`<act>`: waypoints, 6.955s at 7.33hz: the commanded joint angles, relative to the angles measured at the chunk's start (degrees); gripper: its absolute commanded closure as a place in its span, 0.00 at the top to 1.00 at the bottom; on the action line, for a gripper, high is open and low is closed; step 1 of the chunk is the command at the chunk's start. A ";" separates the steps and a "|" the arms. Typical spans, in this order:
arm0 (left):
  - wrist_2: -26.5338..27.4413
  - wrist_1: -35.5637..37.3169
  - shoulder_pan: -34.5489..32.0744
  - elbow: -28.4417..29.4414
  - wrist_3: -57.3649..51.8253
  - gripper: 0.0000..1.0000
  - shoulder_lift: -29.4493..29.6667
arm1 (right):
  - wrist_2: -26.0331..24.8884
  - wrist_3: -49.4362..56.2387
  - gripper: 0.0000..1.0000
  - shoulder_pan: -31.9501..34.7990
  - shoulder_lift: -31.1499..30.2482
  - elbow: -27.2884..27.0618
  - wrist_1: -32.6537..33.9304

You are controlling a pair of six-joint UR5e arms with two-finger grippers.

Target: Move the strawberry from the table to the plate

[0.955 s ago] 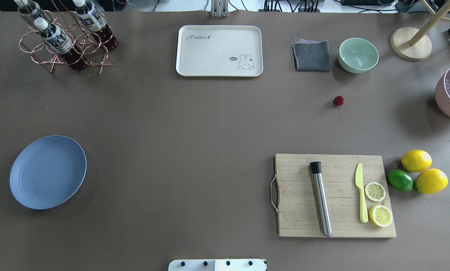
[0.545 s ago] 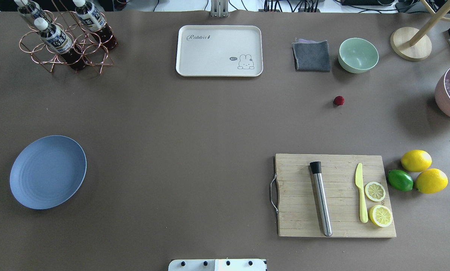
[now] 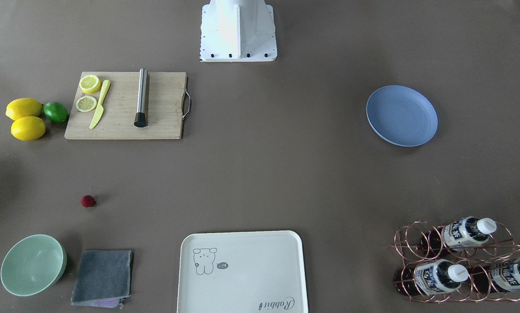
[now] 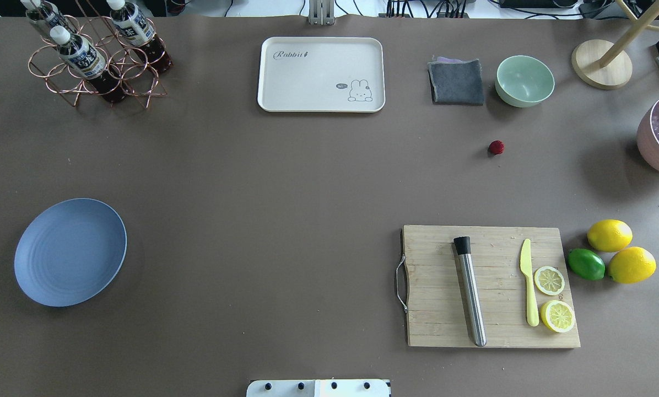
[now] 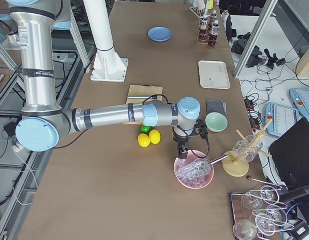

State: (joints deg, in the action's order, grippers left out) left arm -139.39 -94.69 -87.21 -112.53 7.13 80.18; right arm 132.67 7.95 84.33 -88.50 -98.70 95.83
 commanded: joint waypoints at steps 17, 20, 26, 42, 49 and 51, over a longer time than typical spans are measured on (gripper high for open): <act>9.66 -49.34 33.31 20.50 47.34 0.87 0.24 | 3.91 -4.17 1.00 -3.73 -0.36 -1.06 0.15; 10.80 -49.54 34.57 20.86 47.37 0.81 -0.11 | 4.00 -4.08 1.00 -3.82 -0.36 -0.45 0.15; 13.80 -49.89 36.06 21.38 47.45 0.27 -1.17 | 5.30 -4.17 1.00 -3.82 -0.19 -0.71 0.15; 21.70 -28.62 51.52 25.58 72.50 0.00 41.28 | 5.40 -4.08 1.00 -3.91 -0.27 0.17 0.15; 22.33 -30.56 51.97 27.28 75.58 0.70 42.25 | 5.40 -11.60 1.00 -6.88 2.53 -0.62 -0.03; 22.15 -29.95 50.14 22.92 75.58 0.70 39.81 | 5.05 -19.51 1.00 -11.88 7.70 -0.27 -0.03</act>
State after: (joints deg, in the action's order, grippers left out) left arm -117.03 -124.97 -35.87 -86.60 82.61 121.67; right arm 137.92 -6.65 75.46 -83.92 -99.18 95.81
